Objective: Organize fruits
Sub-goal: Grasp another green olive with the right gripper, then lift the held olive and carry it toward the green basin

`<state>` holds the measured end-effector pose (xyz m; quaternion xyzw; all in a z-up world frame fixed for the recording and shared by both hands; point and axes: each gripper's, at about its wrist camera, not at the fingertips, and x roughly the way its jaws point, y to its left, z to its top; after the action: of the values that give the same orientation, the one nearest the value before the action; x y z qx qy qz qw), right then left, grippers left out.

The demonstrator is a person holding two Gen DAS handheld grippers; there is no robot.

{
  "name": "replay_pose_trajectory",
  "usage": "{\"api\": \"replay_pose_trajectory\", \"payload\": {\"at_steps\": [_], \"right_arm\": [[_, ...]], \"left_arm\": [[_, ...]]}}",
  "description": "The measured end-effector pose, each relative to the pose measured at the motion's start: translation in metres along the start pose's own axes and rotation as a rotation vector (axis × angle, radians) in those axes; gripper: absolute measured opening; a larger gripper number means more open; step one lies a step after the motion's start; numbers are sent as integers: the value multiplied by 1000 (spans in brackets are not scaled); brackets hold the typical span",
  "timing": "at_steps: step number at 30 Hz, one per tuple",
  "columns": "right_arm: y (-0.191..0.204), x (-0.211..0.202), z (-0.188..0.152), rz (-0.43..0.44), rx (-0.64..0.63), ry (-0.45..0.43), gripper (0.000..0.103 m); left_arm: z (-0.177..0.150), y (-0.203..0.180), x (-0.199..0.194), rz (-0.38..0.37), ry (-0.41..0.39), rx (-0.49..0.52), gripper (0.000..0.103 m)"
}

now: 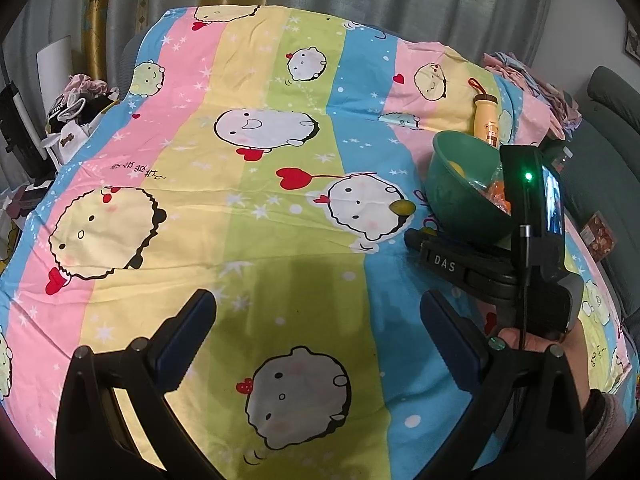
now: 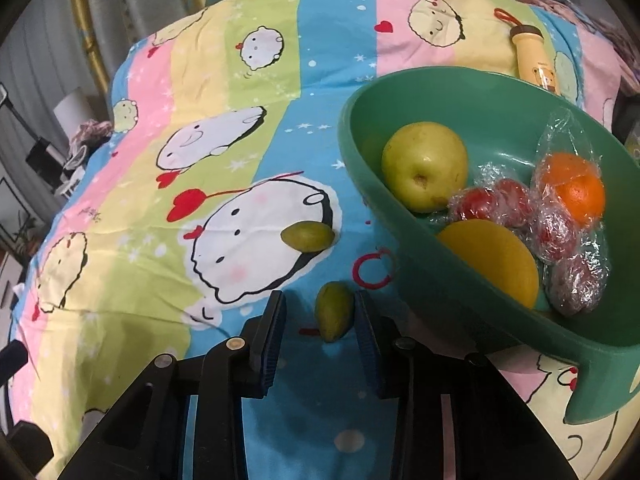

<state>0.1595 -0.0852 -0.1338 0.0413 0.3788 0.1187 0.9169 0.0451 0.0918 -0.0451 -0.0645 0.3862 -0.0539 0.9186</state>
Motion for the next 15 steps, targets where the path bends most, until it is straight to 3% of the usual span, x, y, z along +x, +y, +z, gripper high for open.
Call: {"api": "replay_pose_trajectory", "payload": {"at_steps": [4,8,15], "right_arm": [[-6,0,0,-1,24,-2,21],[-7,0,0,10,29,-5,21],[-15,-7,-5,107,44,7,21]], "left_arm": [[0,0,1,-2,4,-2,102],[-1,1,1,-4,6,-2,102],[-1,3,5,-5,18,-10,102]]}}
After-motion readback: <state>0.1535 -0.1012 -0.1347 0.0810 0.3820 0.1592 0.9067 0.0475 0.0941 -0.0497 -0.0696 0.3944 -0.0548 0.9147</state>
